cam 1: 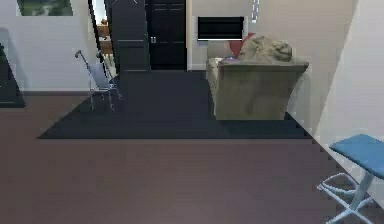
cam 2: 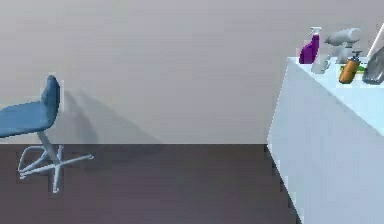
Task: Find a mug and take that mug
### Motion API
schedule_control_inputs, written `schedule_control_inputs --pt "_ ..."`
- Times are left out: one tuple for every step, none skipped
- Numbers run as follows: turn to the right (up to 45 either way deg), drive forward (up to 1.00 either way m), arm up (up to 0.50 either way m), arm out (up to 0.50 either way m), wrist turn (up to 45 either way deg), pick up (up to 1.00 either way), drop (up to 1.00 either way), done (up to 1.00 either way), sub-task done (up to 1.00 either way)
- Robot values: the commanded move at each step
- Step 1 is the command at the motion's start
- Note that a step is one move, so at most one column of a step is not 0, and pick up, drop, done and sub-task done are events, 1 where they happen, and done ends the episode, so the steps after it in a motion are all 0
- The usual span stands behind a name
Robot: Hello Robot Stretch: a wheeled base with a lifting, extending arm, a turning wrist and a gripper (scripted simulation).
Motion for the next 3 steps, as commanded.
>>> schedule_control_inputs --pt "45.0 0.0 0.0 0.0 0.0 0.0 0.0 0.0 0.0" --pt "45.0 0.0 0.0 0.0 0.0 0.0 0.0 0.0 0.0" --pt "6.0 0.0 0.0 0.0 0.0 0.0 0.0 0.0 0.0"
